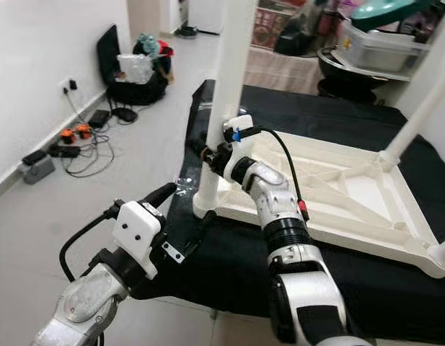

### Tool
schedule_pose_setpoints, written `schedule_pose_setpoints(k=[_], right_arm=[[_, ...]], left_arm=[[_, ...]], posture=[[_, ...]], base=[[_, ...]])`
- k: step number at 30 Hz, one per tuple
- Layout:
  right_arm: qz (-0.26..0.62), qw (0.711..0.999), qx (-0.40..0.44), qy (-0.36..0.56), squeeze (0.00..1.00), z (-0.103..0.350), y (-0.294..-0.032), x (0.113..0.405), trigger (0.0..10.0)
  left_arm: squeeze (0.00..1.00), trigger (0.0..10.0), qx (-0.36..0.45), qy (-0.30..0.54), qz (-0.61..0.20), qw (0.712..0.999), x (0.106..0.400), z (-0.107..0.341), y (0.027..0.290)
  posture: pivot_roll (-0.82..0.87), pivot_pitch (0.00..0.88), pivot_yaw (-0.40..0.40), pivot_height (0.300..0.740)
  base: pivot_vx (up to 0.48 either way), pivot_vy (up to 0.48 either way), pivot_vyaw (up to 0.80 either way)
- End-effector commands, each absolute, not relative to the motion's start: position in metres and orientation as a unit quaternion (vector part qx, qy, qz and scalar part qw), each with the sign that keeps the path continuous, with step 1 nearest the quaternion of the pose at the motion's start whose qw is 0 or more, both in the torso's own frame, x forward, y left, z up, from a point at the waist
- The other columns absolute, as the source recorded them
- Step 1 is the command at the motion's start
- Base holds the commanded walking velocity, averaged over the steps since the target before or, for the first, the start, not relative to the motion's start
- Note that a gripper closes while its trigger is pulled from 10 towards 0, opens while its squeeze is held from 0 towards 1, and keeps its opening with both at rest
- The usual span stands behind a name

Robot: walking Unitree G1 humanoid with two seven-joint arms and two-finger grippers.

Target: Building children table

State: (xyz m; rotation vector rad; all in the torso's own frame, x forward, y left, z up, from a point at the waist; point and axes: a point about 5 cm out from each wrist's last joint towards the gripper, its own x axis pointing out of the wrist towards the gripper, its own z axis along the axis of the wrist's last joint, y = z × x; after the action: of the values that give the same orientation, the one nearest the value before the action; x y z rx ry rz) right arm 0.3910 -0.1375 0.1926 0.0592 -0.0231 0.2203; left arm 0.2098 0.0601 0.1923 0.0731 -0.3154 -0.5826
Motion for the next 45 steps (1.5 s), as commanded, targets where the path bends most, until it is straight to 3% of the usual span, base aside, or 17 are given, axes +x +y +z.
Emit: schedule_pose_setpoints(k=[1,6,12,13,14,15,20,21,24,25,26,27,29,30,34,39,45], right_arm=[[-0.028,0.999,-0.011,0.017,0.00,0.176,-0.170,0.384,0.0],[-0.155,0.988,-0.006,0.000,0.00,0.182,-0.166,0.365,0.0],[-0.183,0.983,0.029,0.005,0.00,0.187,-0.136,0.357,0.0],[-0.181,0.983,0.034,0.007,0.00,0.186,-0.131,0.358,4.4],[-0.181,0.983,0.034,0.007,0.00,0.186,-0.131,0.358,4.4],[-0.175,0.984,0.041,0.005,0.00,0.188,-0.126,0.358,10.0],[-0.126,0.991,0.025,-0.029,0.00,0.199,-0.121,0.361,10.0],[-0.115,0.992,0.022,-0.039,1.00,0.203,-0.125,0.363,10.0],[-0.075,0.995,0.016,-0.068,1.00,0.215,-0.137,0.373,10.0],[-0.030,0.997,0.031,-0.065,0.00,0.218,-0.137,0.378,10.0],[-0.030,0.997,0.031,-0.065,0.00,0.218,-0.137,0.378,10.0],[0.078,0.995,0.049,-0.041,0.00,0.218,-0.134,0.385,10.0],[0.078,0.995,0.049,-0.041,0.00,0.218,-0.134,0.385,10.0],[0.200,0.979,0.048,-0.015,0.00,0.216,-0.132,0.385,10.0],[0.372,0.928,0.033,-0.005,0.00,0.216,-0.131,0.373,10.0],[0.508,0.860,0.052,-0.016,0.00,0.219,-0.127,0.358,10.0],[0.560,0.825,0.079,-0.012,0.00,0.220,-0.122,0.366,10.0]], left_arm=[[0.00,10.0,0.036,-0.153,-0.284,0.946,0.211,0.192,0.059],[0.00,10.0,0.037,-0.155,-0.283,0.946,0.212,0.193,0.058],[0.00,10.0,0.038,-0.154,-0.280,0.947,0.214,0.193,0.060],[0.00,10.0,0.038,-0.154,-0.280,0.947,0.213,0.193,0.060],[0.00,10.0,0.038,-0.154,-0.280,0.947,0.213,0.193,0.060],[0.00,10.0,0.038,-0.154,-0.281,0.947,0.213,0.192,0.059],[0.00,10.0,0.036,-0.154,-0.281,0.947,0.212,0.192,0.059],[0.00,10.0,0.036,-0.154,-0.281,0.947,0.212,0.192,0.059],[0.00,10.0,0.036,-0.154,-0.281,0.947,0.212,0.192,0.059],[0.00,10.0,0.036,-0.153,-0.280,0.947,0.212,0.192,0.059],[0.00,10.0,0.036,-0.153,-0.280,0.947,0.212,0.192,0.059],[0.00,10.0,0.036,-0.153,-0.279,0.947,0.212,0.192,0.060],[0.00,10.0,0.036,-0.153,-0.279,0.947,0.212,0.192,0.060],[0.00,10.0,0.036,-0.154,-0.280,0.947,0.213,0.192,0.059],[0.00,10.0,0.036,-0.155,-0.280,0.947,0.213,0.193,0.059],[0.00,10.0,0.035,-0.156,-0.279,0.947,0.214,0.193,0.059],[0.00,10.0,0.036,-0.156,-0.278,0.947,0.214,0.193,0.059]], posture=[[0.07,0.019,-0.108,0.740],[0.07,0.030,-0.113,0.740],[0.06,0.029,-0.112,0.740],[0.06,0.026,-0.114,0.740],[0.06,0.026,-0.114,0.740],[0.06,0.026,-0.114,0.740],[0.06,0.031,-0.111,0.740],[0.06,0.034,-0.112,0.740],[0.06,0.034,-0.112,0.740],[0.06,0.033,-0.112,0.740],[0.06,0.033,-0.112,0.740],[0.06,0.034,-0.110,0.740],[0.06,0.034,-0.110,0.740],[0.06,0.034,-0.110,0.740],[0.06,0.031,-0.114,0.740],[0.07,0.030,-0.117,0.740],[0.07,0.034,-0.119,0.740]], base=[[0.000,0.000,0.00],[0.000,0.000,0.00],[0.000,0.000,0.00],[0.000,0.000,0.00],[0.000,0.000,0.00],[0.000,0.000,0.00],[0.000,0.000,0.00],[0.000,0.000,0.00],[0.000,0.000,0.00],[0.000,0.000,0.00],[0.000,0.000,0.00],[0.000,0.000,0.00],[0.000,0.000,0.00],[0.000,0.000,0.00],[0.000,0.000,0.00],[0.000,0.000,0.00],[0.000,0.000,0.00]])
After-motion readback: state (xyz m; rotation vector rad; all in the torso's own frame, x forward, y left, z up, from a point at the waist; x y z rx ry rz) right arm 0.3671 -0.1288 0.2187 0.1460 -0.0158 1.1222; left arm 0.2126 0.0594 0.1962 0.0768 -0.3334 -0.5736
